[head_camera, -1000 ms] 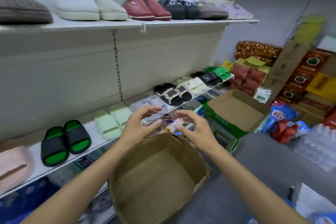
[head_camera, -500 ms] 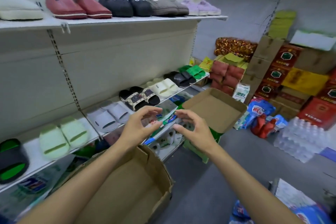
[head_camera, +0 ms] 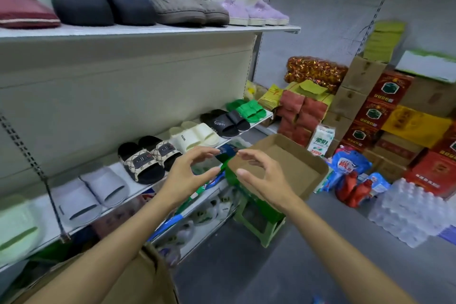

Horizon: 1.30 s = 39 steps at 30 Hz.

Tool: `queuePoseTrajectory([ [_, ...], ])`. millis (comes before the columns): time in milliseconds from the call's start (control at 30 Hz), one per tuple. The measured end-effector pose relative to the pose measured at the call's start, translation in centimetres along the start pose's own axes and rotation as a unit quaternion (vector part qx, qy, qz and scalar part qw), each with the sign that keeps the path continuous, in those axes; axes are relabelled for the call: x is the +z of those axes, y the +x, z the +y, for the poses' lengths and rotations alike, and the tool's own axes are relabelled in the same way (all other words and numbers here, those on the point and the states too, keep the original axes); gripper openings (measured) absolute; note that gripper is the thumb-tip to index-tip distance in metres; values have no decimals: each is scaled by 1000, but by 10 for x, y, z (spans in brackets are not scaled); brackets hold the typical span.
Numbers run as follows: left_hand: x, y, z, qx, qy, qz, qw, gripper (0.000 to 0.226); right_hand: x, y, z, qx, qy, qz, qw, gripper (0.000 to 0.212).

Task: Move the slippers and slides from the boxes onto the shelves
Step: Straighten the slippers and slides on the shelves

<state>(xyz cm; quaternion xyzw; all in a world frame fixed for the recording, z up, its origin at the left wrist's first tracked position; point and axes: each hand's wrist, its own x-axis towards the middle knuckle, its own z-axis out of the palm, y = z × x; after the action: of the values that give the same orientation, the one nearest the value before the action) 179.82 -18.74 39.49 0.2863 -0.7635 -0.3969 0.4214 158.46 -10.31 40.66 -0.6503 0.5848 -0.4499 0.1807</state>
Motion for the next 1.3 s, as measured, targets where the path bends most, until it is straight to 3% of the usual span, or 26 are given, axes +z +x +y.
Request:
queuePoseTrajectory([
  [400, 133, 155, -31, -27, 56, 79, 995, 30, -119, 143, 172, -55, 27, -65, 996, 41],
  [633, 168, 266, -29, -13, 93, 122, 988, 33, -181, 244, 218, -87, 45, -101, 990, 47],
  [1100, 169, 553, 6, 108, 155, 141, 972, 40, -296, 529, 235, -200, 13, 6, 980, 43],
  [1300, 192, 662, 22, 136, 291, 199, 926, 47, -335, 641, 257, -183, 21, 62, 981, 44],
])
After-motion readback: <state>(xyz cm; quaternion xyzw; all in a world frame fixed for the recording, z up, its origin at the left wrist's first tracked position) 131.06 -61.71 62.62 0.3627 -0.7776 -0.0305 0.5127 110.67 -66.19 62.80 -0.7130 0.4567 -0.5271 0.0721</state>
